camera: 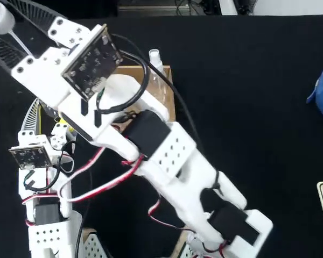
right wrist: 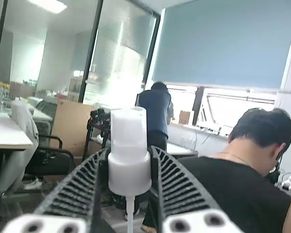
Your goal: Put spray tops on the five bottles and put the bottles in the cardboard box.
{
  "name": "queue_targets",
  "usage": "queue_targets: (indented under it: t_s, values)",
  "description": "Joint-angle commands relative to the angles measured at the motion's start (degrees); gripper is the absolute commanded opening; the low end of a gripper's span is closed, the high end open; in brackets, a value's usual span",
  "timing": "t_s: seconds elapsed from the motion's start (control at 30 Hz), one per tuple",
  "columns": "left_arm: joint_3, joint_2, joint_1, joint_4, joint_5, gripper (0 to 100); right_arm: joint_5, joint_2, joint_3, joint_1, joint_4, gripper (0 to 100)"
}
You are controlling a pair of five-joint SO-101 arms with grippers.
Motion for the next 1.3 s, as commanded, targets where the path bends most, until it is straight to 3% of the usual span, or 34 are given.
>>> queue_targets:
  t_s: [0.0, 0.6, 1.13, 1.27]
  values:
    - [1.0, -1.2, 0.7, -1.4, -0.6, 3, 0.4, 1.1, -4.6, -1.0, -3.3, 1.0]
    - [1.0, -1.2, 0.3, -1.4, -0.6, 3, 0.4, 0.7, -0.4, -0.5, 7.2, 1.0]
    - [1.0, -1.2, 0.1, -1.4, -0.6, 3, 0.4, -21.3, 31.8, -0.5, 6.8, 1.5]
    - [1.0, -1.2, 0.1, -1.4, -0.6, 3, 0.4, -22.1, 32.7, -0.5, 7.2, 12.9]
